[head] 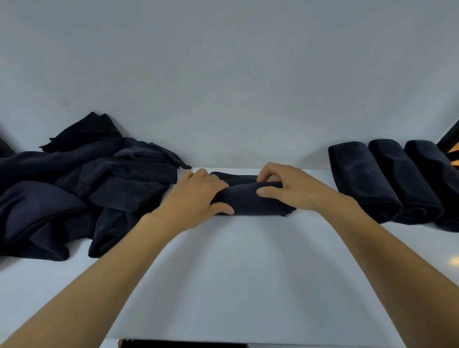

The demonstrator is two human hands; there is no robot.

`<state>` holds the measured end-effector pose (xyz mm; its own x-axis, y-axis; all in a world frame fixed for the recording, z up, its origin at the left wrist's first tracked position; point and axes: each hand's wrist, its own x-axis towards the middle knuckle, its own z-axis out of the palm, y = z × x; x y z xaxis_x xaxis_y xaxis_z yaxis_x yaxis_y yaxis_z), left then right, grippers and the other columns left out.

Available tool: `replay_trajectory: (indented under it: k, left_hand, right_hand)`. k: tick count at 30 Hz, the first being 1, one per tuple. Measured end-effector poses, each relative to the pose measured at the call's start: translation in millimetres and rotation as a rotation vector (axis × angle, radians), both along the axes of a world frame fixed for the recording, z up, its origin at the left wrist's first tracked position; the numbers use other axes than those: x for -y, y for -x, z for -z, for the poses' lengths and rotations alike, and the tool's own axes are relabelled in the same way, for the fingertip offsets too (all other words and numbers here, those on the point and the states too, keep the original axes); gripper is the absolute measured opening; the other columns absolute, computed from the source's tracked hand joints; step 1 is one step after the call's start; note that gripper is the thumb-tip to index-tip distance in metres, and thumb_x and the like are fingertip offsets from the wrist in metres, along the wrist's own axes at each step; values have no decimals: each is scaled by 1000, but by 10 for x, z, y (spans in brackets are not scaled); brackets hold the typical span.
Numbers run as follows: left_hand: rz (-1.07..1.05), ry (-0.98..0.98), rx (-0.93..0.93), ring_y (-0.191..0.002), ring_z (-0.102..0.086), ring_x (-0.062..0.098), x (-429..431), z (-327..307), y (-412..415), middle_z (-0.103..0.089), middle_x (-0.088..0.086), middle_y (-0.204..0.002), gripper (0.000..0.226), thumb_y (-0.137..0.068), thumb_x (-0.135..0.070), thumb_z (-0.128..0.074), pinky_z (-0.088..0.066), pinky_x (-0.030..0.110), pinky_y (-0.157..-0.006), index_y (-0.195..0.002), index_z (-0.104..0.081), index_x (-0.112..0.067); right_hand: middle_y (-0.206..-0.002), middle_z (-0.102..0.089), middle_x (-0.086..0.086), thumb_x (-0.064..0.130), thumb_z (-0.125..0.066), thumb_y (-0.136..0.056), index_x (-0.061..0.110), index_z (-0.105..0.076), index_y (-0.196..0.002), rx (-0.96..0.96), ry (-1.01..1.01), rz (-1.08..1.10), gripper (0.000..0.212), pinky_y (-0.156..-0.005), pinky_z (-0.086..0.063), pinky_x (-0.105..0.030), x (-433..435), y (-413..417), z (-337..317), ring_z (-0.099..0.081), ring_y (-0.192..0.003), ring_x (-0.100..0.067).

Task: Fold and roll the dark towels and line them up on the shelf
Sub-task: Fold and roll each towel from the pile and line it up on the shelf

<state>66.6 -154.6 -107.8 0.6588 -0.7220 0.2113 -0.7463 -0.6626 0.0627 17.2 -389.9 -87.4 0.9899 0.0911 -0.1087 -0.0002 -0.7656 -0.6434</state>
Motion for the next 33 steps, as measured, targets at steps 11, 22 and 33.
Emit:
replay_trajectory:
  k: [11,22,33]
  left_hand:
    - [-26,18,-120,-100,-58,19,227,-205,-464,-62,-5,-110,42,-88,-55,-58,-41,37,-94,-117,-64,-25]
    - [-150,-168,-263,-107,-47,24,350,-161,-853,-61,-6,-112,36,-99,-55,-34,-27,39,-85,-123,-58,-42]
    - [-378,837,-534,-103,-60,26,970,152,-86,-58,12,-121,63,-92,-52,-53,-51,40,-89,-145,-30,-27]
  right_hand:
    - [-110,-67,12,40,-63,-91,28,-65,-119,306,291,-83,30,-89,-41,-28,25,-175,107,-58,-102,-14]
    - [-116,-58,6,52,-63,-85,24,-52,-124,435,612,-131,49,-83,-43,-36,-64,-385,198,-55,-98,-19]
    - [-88,-60,13,46,-73,-72,35,-48,-117,72,-60,414,52,-70,-55,-31,42,-140,9,-62,-80,-9]
